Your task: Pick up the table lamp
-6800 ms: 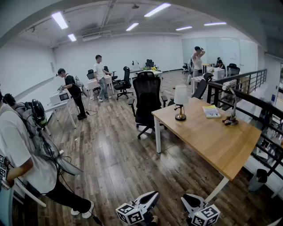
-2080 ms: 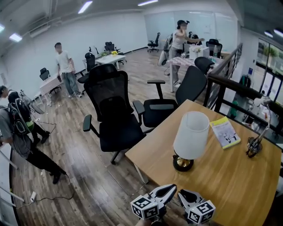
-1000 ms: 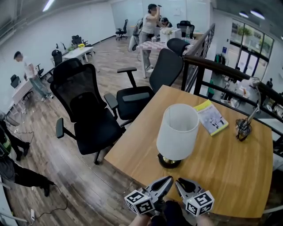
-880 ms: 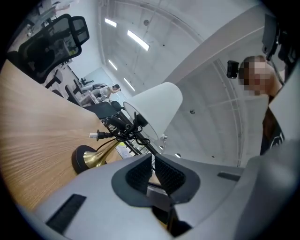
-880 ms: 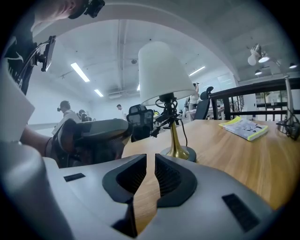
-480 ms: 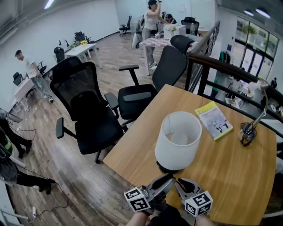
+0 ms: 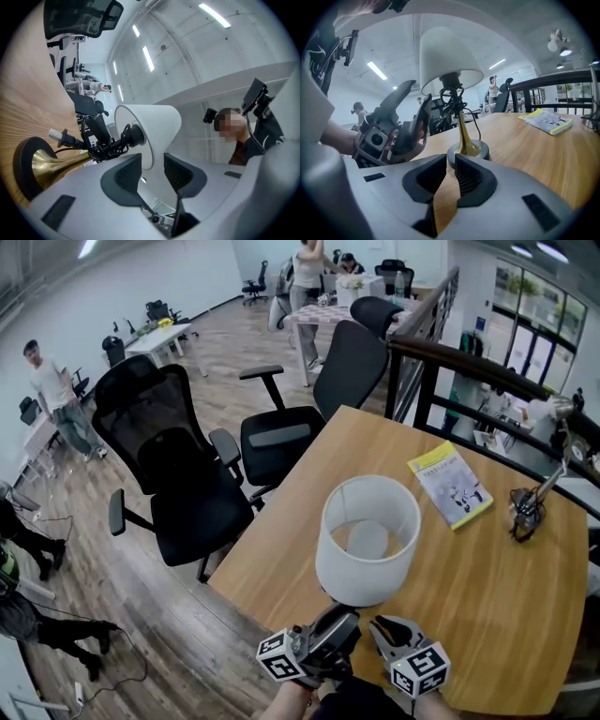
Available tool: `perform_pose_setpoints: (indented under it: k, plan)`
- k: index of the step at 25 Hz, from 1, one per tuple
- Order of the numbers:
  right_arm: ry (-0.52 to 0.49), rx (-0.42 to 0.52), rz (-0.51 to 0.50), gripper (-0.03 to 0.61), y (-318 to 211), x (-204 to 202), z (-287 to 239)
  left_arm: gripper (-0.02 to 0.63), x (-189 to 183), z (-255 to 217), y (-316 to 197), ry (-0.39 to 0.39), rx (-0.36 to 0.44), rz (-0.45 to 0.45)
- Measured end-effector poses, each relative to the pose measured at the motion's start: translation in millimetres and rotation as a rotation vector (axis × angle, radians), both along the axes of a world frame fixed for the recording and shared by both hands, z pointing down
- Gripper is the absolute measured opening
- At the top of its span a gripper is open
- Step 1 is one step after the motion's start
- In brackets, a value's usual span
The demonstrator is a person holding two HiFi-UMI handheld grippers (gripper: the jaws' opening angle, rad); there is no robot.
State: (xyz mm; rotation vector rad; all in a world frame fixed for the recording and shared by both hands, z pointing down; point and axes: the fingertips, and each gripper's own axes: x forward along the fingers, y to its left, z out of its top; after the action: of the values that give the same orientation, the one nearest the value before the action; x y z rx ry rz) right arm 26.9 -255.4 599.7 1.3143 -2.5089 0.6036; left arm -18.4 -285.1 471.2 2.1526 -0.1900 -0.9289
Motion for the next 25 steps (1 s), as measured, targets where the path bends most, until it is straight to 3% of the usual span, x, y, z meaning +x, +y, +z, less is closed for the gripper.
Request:
perform_pose_setpoints:
  k: [7,14,25]
  plan:
    - [-0.004,-0.018,0.01,0.067,-4,8,6,0.144,-6,-11,-14,0.153,0.014,0.002]
    - [-0.003,-0.033,0.016,0.067,-4,11,11,0.097,-6,-27,-15,0.239,0.068,0.042]
    - [0.005,-0.028,0.033,0.067,-15,16,14,0.074,-5,-33,-25,0.253,0.05,0.006]
